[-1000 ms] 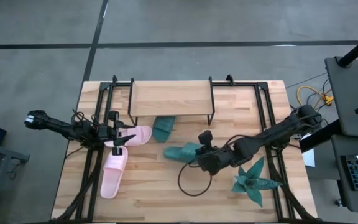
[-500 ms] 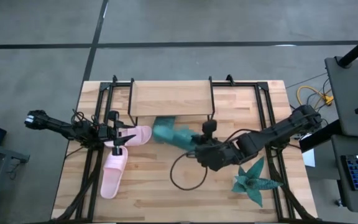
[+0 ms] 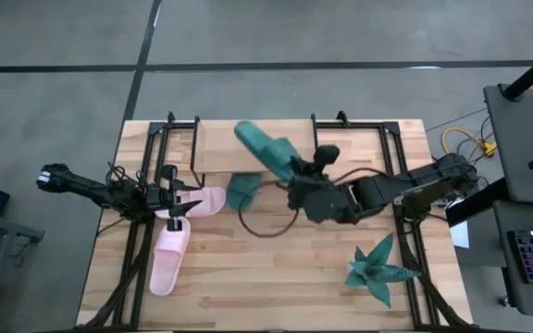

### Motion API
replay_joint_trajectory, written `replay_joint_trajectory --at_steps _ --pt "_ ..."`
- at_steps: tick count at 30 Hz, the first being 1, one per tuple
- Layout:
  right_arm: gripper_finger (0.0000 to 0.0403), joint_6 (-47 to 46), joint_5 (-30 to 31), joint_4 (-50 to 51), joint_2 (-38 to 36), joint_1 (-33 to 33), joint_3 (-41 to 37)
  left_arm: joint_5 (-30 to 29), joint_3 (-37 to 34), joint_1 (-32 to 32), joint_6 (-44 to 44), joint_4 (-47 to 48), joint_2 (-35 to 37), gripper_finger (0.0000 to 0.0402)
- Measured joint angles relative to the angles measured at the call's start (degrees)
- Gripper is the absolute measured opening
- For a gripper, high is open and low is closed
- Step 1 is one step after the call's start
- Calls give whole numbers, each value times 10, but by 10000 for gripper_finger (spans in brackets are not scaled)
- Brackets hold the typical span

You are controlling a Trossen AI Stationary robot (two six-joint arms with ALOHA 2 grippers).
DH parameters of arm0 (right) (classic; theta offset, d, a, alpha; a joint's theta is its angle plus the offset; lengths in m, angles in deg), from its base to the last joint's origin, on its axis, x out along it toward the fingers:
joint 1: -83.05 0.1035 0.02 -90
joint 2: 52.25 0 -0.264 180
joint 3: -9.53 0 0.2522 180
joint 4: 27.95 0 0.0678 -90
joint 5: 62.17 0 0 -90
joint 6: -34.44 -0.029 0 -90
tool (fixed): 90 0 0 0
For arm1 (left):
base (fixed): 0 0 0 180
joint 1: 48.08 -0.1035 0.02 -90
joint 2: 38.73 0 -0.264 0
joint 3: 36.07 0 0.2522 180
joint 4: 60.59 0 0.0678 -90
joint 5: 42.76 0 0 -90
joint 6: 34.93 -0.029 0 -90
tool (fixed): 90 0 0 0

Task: Pick and place slides into the shelf
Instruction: Put the right green slipper on the shelf

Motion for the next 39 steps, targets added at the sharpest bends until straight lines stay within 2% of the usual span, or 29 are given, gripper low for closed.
replay_joint_trajectory --at_steps 13,18,23,30,39 --pt "9 -10 0 -13 16 -129 1 0 0 0 0 0 0 140" --pt "9 18 1 -38 32 -144 21 -4 0 0 -5 -3 1 140" --pt "9 38 28 -26 62 -145 90 -12 0 0 -5 -2 2 140" --pt "9 4 82 90 133 -145 197 -15 0 0 -5 0 2 140" --pt "9 -190 68 375 253 -157 320 -16 0 0 -5 0 3 140"
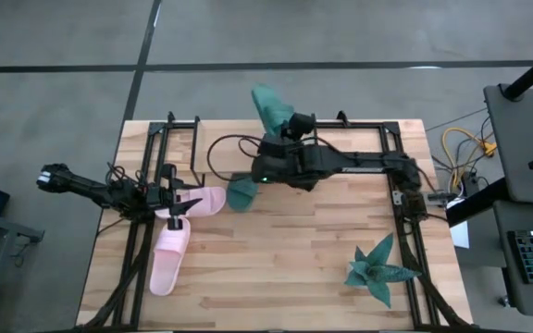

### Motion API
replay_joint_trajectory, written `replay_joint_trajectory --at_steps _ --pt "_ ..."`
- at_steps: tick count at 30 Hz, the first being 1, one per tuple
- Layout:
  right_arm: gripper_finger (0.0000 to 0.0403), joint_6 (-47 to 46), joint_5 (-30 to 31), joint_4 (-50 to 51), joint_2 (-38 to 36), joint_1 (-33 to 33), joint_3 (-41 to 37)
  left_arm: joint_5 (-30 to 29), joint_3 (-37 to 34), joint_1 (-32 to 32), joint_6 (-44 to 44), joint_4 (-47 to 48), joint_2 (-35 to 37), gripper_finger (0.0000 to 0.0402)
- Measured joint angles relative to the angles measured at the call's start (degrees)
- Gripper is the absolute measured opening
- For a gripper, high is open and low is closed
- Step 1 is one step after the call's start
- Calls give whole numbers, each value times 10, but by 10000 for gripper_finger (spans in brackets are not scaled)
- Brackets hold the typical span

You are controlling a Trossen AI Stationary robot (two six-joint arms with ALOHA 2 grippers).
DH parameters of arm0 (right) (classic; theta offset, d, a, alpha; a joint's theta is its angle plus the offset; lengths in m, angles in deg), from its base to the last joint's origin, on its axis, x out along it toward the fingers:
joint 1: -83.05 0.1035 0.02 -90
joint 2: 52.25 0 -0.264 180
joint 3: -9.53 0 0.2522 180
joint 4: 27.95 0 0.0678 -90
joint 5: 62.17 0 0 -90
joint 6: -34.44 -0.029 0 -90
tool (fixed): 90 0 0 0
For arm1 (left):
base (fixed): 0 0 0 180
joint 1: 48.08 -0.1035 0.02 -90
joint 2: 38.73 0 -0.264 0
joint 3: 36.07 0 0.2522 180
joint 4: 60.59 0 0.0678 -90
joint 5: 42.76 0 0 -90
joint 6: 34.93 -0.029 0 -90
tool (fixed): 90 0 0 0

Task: Pick and place slides into the shelf
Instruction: Put the right green slipper on the shelf

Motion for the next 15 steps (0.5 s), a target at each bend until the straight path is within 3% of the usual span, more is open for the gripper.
replay_joint_trajectory --at_steps 6,15 --pt "8 -142 -5 162 48 -15 33 0 0 0 0 0 0 140" --pt "9 -181 -40 187 72 -33 27 0 0 0 0 0 0 140"
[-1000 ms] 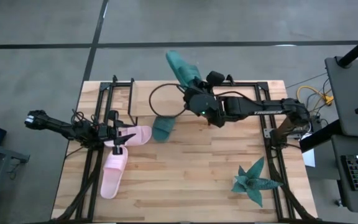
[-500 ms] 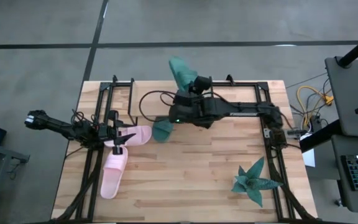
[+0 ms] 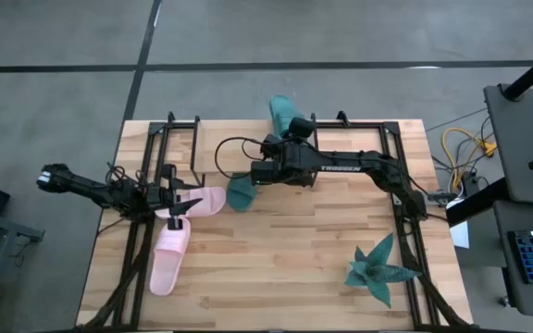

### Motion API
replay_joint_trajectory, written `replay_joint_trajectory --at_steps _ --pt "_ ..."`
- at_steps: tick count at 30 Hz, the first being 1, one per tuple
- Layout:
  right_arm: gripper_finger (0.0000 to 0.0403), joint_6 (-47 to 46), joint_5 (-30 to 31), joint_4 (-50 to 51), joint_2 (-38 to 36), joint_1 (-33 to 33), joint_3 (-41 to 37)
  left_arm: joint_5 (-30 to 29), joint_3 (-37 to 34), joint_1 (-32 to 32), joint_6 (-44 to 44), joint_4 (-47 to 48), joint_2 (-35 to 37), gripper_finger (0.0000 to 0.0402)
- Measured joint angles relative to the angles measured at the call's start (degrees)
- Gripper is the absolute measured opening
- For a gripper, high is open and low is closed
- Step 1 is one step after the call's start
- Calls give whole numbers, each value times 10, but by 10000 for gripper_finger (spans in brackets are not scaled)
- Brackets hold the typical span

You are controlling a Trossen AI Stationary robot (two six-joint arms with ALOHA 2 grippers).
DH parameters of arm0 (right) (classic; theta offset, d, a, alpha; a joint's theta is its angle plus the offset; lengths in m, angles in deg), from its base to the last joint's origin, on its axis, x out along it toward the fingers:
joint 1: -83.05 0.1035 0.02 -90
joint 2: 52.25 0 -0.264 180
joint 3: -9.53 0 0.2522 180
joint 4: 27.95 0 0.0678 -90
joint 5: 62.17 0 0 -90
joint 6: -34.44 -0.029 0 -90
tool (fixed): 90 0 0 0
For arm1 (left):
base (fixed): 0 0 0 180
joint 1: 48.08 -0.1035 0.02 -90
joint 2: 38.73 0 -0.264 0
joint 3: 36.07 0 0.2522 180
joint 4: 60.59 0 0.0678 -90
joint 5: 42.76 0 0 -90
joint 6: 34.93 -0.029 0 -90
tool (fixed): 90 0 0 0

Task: Pick and place slides into the shelf
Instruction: Put the right green slipper on the shelf

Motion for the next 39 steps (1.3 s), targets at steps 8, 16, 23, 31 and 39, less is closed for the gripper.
replay_joint_trajectory --at_steps 8,16,23,31,39 --pt "8 2 -5 0 0 -6 -12 0 0 0 0 0 0 140" --pt "8 14 -29 0 0 -5 -46 0 0 0 0 0 0 140" --pt "9 25 -50 0 0 -4 -73 0 0 0 0 0 0 140" --pt "45 25 -139 1 -2 -4 -66 0 0 0 0 0 -1 140" --pt "104 40 -243 1 -5 -5 -48 0 0 0 0 0 -1 140"
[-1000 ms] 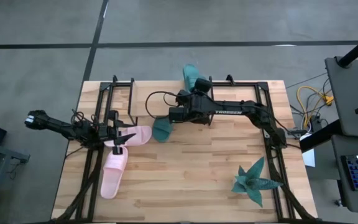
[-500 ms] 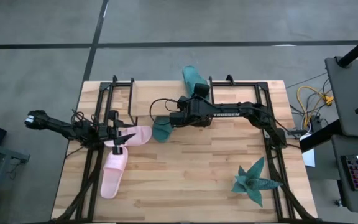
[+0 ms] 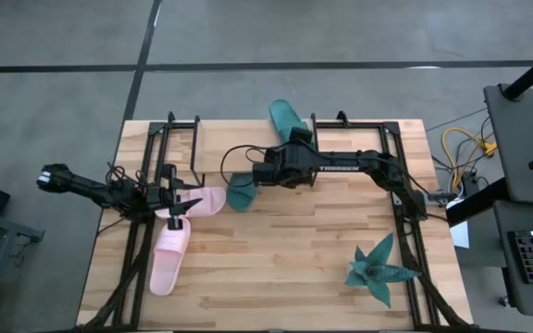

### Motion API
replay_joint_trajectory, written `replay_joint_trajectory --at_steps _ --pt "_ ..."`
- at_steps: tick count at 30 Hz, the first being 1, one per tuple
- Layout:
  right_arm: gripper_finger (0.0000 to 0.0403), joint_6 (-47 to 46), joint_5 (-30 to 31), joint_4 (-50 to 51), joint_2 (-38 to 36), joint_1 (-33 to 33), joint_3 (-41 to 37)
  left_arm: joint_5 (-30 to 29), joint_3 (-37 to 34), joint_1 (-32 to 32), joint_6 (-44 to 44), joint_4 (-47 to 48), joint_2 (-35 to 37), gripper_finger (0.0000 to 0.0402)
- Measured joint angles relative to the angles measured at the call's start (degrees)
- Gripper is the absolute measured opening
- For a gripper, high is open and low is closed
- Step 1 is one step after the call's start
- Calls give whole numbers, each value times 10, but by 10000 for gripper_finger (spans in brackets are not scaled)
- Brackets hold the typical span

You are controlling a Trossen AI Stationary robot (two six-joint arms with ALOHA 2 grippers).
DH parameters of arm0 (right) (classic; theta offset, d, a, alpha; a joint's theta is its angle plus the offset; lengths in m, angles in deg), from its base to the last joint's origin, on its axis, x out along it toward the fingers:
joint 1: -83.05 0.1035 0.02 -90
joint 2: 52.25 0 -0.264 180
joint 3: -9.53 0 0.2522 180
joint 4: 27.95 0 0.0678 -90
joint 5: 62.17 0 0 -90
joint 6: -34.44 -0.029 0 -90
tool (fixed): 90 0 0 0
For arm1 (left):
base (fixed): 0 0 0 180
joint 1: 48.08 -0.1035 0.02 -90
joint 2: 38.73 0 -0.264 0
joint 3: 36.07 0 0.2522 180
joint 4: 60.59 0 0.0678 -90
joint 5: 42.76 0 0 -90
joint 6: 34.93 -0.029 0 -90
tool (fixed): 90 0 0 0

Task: Pick and place slides into the shelf
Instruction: Put the right green slipper on the shelf

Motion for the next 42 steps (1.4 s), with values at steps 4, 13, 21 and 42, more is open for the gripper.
replay_joint_trajectory --at_steps 4,13,21,42 --pt "126 13 -11 0 -1 0 7 0 0 0 0 0 0 140" --pt "134 48 -16 -1 -2 5 43 0 0 0 0 0 1 140" --pt "120 127 -16 -1 -19 41 65 0 0 0 0 0 0 140" --pt "89 265 -201 -375 -262 219 -233 0 0 0 0 -7 1 140"
